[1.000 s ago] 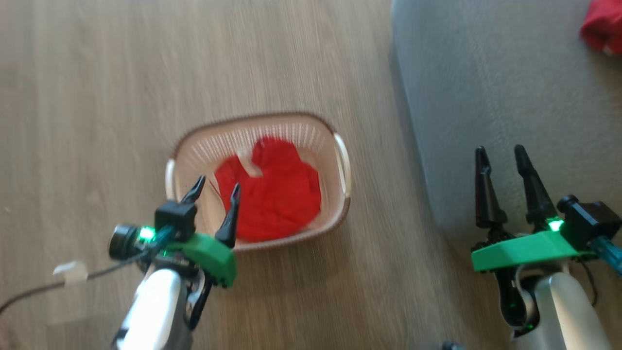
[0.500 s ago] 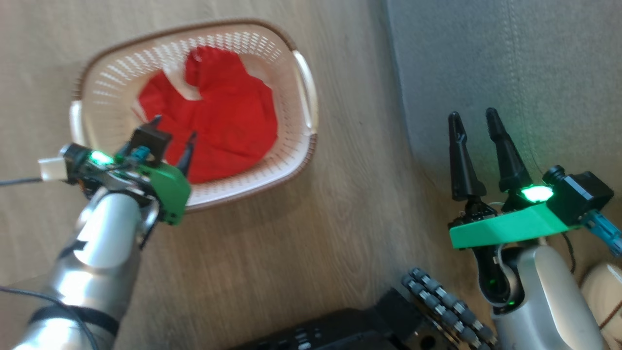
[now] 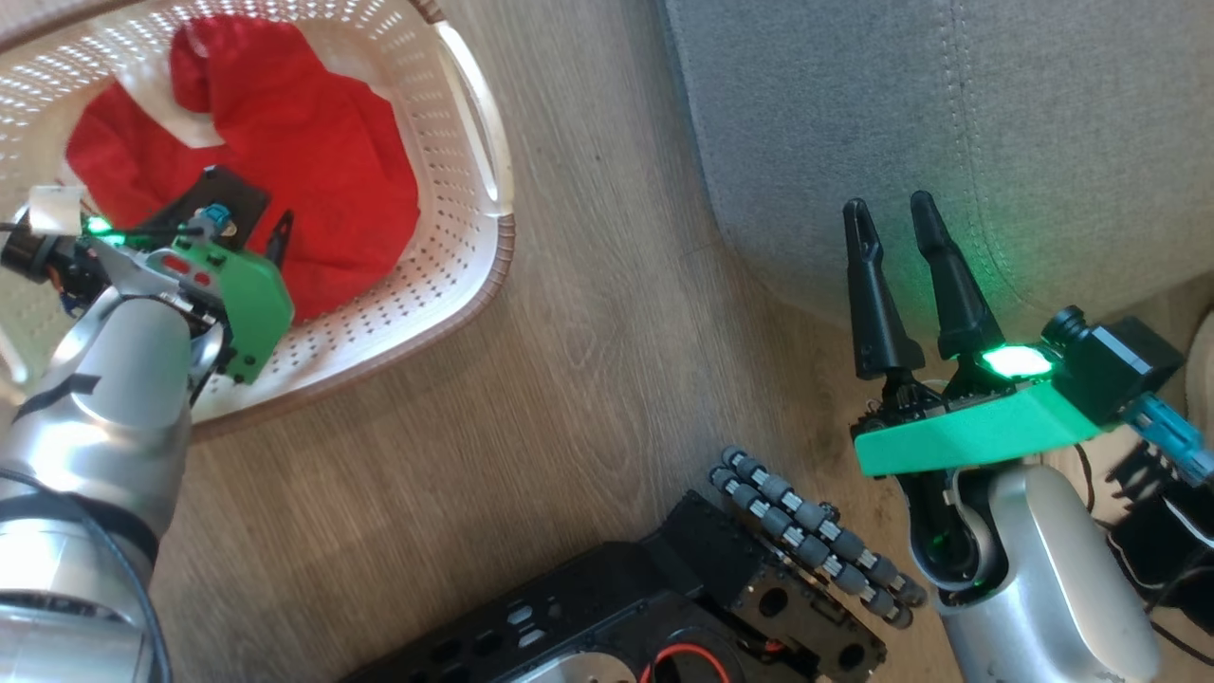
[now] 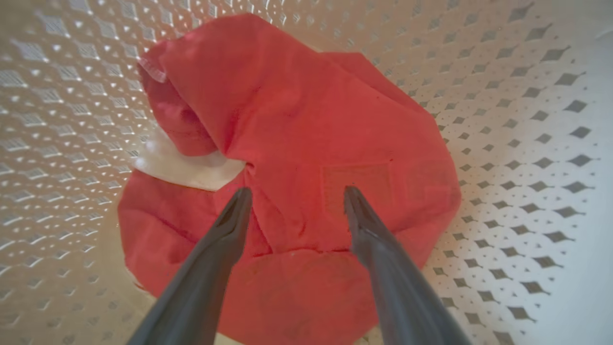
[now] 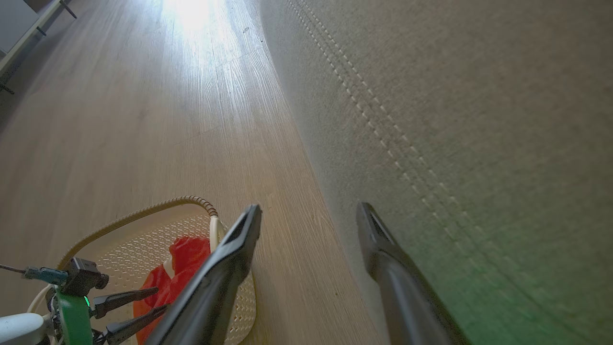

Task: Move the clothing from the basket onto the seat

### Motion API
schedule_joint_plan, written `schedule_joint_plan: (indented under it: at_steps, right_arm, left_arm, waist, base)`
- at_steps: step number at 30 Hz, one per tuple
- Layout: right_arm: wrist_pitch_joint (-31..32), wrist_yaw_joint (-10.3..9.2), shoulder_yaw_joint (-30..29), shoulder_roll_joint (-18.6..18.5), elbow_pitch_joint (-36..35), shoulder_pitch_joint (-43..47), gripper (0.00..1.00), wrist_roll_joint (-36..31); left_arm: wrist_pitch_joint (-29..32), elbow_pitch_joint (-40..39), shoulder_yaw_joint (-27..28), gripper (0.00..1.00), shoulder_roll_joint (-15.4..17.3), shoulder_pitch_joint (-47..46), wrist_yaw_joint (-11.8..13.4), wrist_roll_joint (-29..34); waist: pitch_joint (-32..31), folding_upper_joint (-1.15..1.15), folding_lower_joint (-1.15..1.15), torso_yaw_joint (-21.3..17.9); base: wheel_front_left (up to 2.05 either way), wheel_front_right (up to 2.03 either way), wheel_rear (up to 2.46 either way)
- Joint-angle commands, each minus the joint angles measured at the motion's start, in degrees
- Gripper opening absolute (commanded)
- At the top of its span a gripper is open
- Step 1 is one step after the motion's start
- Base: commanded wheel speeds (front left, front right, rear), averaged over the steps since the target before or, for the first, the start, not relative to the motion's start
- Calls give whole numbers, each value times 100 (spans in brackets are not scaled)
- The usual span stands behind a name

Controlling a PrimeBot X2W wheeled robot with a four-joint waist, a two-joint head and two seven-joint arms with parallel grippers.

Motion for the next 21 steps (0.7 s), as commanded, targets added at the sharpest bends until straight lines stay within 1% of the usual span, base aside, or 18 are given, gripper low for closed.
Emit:
schedule_joint_plan:
  at_steps: [1,3,7,8,11,12,16,21]
  right_arm:
    - [-37,41,87,-22,-153,292,100,80]
    - [-37,41,98,-22,-153,349,100,114]
    - [-37,41,132,-22,-215,449,100,167]
    - [-37,41,132,-22,-215,449,100,167]
    - [-37,41,144,-22,-246,517,100,198]
    - [-37,41,139,-22,-257,551,100,225]
    - [-37,41,139,-22,-295,602,100,256]
    - [-37,41,159,-22,-439,705,100,240]
  left_arm:
    - [60,84,69,100,110,-29,-30,-5]
    - [246,237,29,100,80,-175,-52,-28]
    - [655,391,-163,100,133,-415,-83,35]
    - [655,391,-163,100,133,-415,-83,35]
    - [1001,444,-305,100,170,-577,-95,66]
    - [1195,463,-379,100,163,-684,-98,58]
    - [1423,479,-524,100,126,-830,-100,47]
    - [1935,495,-855,100,75,-905,-101,-27]
  waist:
    - [60,0,-1,-54]
    - [82,0,-1,-56]
    - [137,0,-1,-68]
    - [137,0,-1,-68]
    - [190,0,-1,-77]
    - [226,0,-1,-79]
    - [282,0,-1,-79]
    - [370,0,-1,-38]
  base:
    - [0,0,0]
    - [0,0,0]
    - [0,0,0]
    - [0,0,0]
    - [0,0,0]
    - [0,0,0]
    - [0,0,0]
    - [0,0,0]
